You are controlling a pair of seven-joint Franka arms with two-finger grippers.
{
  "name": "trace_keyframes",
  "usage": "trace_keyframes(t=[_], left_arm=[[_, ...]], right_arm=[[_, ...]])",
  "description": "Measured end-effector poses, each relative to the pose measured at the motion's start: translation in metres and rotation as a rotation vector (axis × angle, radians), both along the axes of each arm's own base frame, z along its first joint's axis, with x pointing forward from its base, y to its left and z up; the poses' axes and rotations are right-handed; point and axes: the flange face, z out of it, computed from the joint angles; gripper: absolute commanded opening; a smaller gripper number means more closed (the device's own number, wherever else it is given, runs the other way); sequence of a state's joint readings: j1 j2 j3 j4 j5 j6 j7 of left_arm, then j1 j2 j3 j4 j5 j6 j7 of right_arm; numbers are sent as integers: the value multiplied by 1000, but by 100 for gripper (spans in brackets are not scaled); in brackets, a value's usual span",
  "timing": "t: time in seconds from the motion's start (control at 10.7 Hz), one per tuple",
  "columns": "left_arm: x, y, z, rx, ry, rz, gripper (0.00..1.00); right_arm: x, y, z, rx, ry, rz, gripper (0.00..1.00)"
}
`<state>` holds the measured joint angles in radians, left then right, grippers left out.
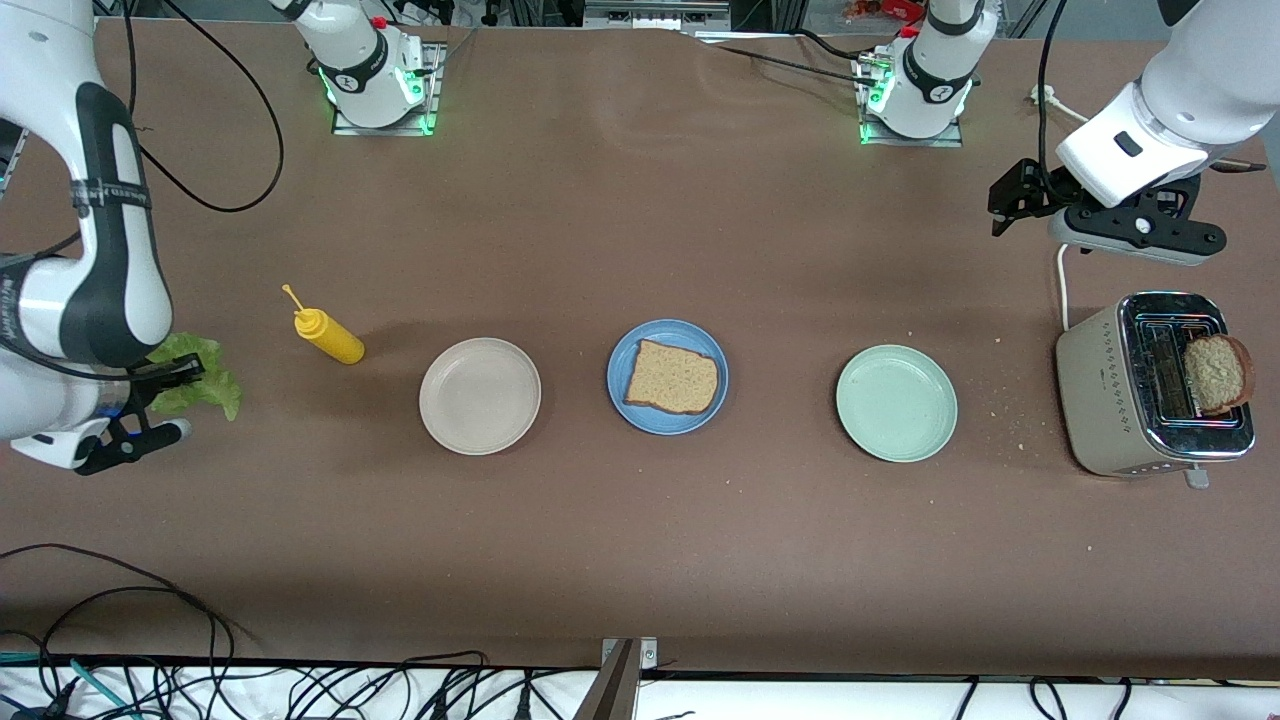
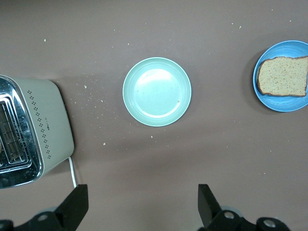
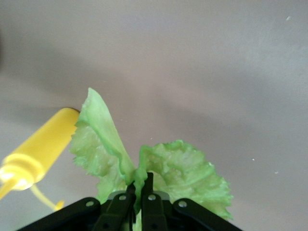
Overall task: Make sandwich in blue plate with both arms
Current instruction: 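Lower the right gripper onto the lettuce leaf and grasp it, then carry the lettuce with the right gripper onto the bread slice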
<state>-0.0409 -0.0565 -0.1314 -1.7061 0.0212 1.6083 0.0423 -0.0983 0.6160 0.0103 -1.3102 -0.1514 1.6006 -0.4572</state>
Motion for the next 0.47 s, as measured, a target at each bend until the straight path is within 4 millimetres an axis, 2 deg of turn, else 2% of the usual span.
trace_keyframes(t=[0.28, 0.47], left_arm=[[0, 0, 0, 0, 1, 0, 100], [0, 0, 0, 0, 1, 1, 100]], right_arm=[[6, 52, 55, 90, -33, 3, 0], [4, 102, 75, 148, -53, -58, 0]])
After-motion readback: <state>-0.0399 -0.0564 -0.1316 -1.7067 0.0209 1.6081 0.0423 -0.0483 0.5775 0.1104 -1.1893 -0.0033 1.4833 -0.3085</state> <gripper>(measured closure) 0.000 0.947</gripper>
